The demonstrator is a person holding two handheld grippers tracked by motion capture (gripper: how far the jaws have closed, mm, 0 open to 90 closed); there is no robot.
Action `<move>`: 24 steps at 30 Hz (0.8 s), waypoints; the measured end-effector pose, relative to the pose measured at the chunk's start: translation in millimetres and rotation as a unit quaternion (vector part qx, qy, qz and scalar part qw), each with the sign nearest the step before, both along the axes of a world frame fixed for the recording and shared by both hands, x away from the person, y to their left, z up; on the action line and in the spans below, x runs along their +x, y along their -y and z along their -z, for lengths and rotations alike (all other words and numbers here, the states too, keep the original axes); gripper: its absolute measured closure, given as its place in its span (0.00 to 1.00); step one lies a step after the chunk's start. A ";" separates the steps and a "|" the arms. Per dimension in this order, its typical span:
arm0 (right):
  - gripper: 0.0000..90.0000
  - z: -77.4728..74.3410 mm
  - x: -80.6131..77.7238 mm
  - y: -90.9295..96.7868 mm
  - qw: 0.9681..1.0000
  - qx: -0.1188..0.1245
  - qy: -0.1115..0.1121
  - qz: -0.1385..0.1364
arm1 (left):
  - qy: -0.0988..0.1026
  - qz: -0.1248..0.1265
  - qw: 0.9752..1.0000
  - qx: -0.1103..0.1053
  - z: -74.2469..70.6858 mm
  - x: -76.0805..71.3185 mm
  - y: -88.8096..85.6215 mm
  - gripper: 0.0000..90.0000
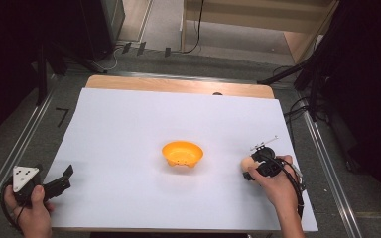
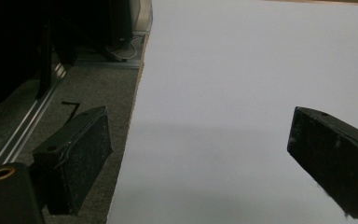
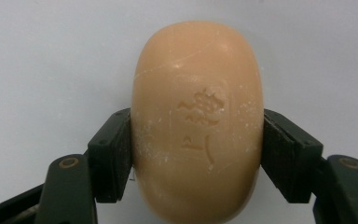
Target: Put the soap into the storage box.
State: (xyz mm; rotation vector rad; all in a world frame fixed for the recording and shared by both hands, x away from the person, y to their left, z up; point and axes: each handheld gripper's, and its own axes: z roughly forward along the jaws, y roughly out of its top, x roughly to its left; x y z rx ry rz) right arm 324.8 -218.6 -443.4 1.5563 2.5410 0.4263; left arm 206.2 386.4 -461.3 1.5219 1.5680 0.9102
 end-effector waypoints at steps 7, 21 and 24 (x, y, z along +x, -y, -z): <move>0.37 -17.3 4.7 -8.1 0.999 -0.004 0.023 -0.047 | 0.002 0.001 1.000 0.000 0.1 -0.2 0.0 0.08; 0.37 -44.3 17.2 -37.1 0.988 0.028 0.053 -0.144 | 0.002 0.001 1.000 -0.003 0.2 0.1 -0.5 0.08; 0.37 -51.1 19.2 -43.1 0.985 0.023 0.058 -0.161 | 0.001 0.001 1.000 -0.003 0.2 0.1 -0.5 0.08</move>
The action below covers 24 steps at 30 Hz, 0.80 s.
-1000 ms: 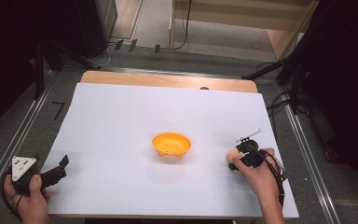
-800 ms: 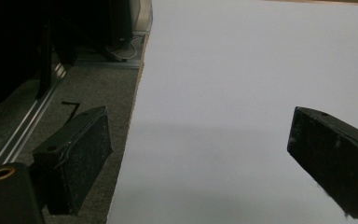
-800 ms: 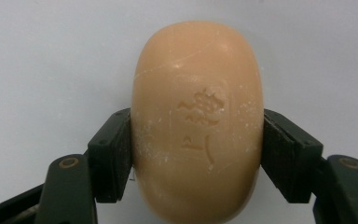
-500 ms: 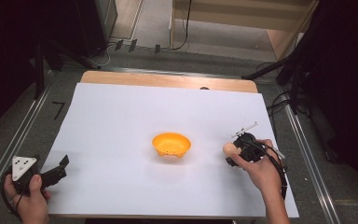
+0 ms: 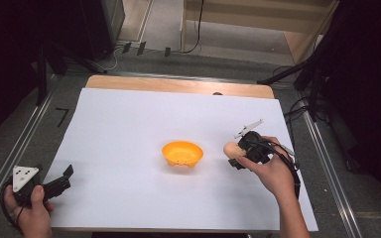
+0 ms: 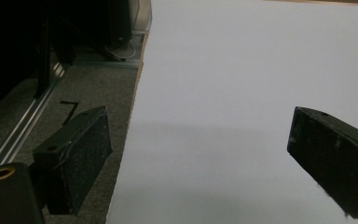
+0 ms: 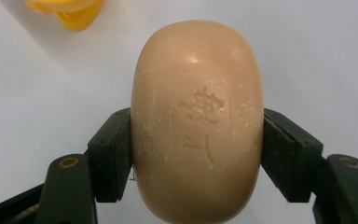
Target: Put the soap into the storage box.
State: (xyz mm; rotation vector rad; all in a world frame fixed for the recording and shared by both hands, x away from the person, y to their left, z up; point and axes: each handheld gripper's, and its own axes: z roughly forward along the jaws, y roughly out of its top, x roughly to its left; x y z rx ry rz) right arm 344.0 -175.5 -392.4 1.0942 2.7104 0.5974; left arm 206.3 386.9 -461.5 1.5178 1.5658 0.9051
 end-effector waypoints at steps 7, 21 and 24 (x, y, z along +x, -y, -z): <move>0.37 -9.3 3.1 -17.4 0.998 -0.011 0.015 -0.057 | 0.001 0.001 1.000 -0.002 0.0 -0.2 -0.3 0.08; 0.37 -23.0 11.9 -51.3 0.989 -0.011 0.035 -0.145 | 0.001 0.001 1.000 -0.001 -0.1 -0.4 -0.3 0.08; 0.37 -28.2 12.5 -57.8 0.987 -0.006 0.036 -0.156 | 0.001 0.001 1.000 -0.001 -0.1 -0.4 -0.3 0.08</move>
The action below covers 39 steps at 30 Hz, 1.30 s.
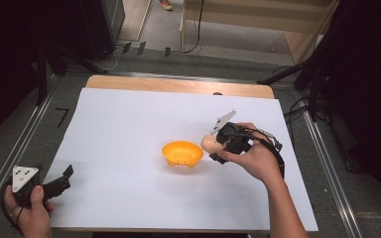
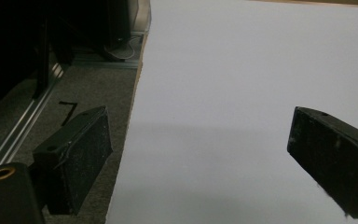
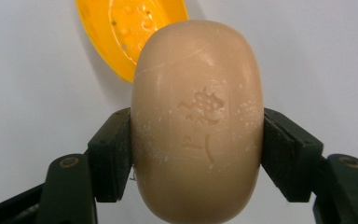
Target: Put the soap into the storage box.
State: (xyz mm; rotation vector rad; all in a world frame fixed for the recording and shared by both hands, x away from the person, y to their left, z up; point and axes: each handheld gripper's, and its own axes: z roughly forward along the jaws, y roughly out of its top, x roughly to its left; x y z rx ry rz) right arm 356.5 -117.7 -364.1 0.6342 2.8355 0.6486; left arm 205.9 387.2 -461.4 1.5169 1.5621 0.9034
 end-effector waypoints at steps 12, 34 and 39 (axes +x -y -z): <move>0.37 -10.5 2.7 -28.7 0.998 0.005 0.011 -0.067 | -0.001 0.000 1.000 -0.001 0.0 0.2 0.0 0.08; 0.37 1.6 13.6 -74.2 0.989 -0.028 0.011 -0.143 | -0.001 0.001 1.000 -0.001 0.0 0.3 -0.1 0.08; 0.37 4.6 15.9 -84.2 0.987 -0.038 0.009 -0.156 | -0.002 0.001 1.000 -0.002 0.0 0.4 -0.1 0.08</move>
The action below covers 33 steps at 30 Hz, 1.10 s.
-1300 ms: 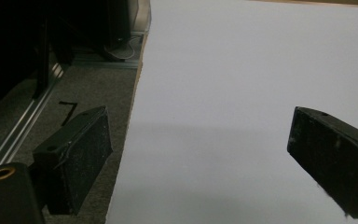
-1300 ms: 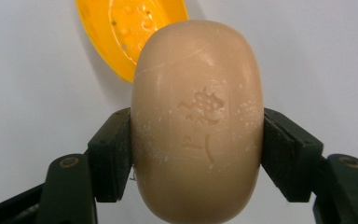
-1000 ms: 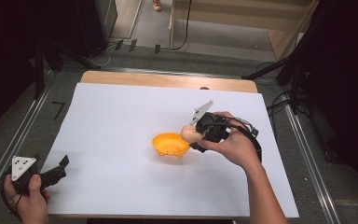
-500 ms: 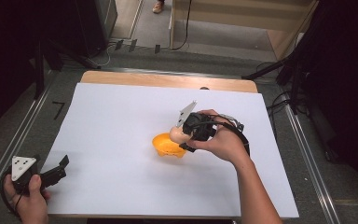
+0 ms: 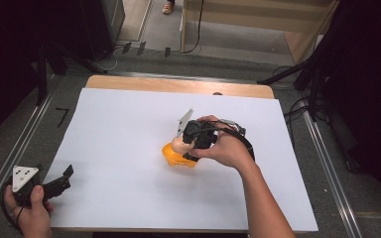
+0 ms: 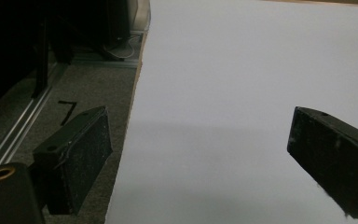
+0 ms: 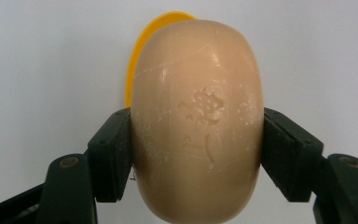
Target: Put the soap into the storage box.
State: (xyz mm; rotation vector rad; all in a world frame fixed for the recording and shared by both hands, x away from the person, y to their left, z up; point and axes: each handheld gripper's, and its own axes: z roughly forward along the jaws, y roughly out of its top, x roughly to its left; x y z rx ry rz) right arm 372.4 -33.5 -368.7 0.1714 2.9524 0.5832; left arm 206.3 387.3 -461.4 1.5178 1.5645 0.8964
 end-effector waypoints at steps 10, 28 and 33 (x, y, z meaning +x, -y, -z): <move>0.37 12.8 4.9 -12.0 1.000 -0.017 -0.010 -0.022 | -0.001 0.001 1.000 0.000 0.0 0.2 -0.3 0.08; 0.36 25.3 15.7 -15.7 0.998 -0.028 -0.041 -0.024 | -0.001 0.001 1.000 -0.001 0.1 0.5 -0.4 0.08; 0.36 25.6 16.9 -15.4 0.998 -0.026 -0.042 -0.024 | -0.001 0.001 1.000 -0.001 0.1 0.4 -0.4 0.08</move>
